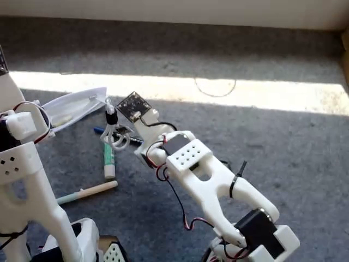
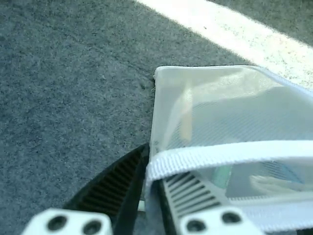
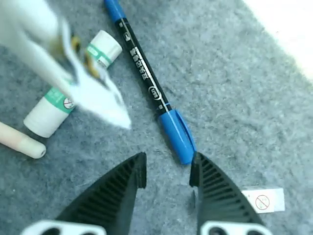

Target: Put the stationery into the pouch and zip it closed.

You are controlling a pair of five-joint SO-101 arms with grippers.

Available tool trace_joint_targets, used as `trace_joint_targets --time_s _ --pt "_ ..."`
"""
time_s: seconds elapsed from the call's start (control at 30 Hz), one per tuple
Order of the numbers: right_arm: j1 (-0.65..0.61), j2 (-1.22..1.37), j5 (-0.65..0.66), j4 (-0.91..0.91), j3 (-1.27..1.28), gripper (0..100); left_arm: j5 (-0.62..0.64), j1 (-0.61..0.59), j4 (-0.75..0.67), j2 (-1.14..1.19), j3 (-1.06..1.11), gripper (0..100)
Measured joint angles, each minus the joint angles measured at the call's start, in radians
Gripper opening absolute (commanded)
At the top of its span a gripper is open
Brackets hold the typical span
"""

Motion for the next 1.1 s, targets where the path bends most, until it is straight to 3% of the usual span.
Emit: trace_joint_targets --time_s 0.27,0.77,1.0,1.1 --pt "0.014 0.124 0.075 0.002 -0.048 19.2 0.0 0.0 0.0 0.0 0.0 1" --pt "0.014 0.338 0.084 0.002 -0.187 18.7 0.0 0.0 0.0 0.0 0.0 1" --pt "0.015 0.347 0.084 0.002 -0.187 1.4 0.0 0.0 0.0 0.0 0.0 1" --pt "0.023 0.347 0.109 0.002 -0.187 0.5 0.0 0.0 0.0 0.0 0.0 1"
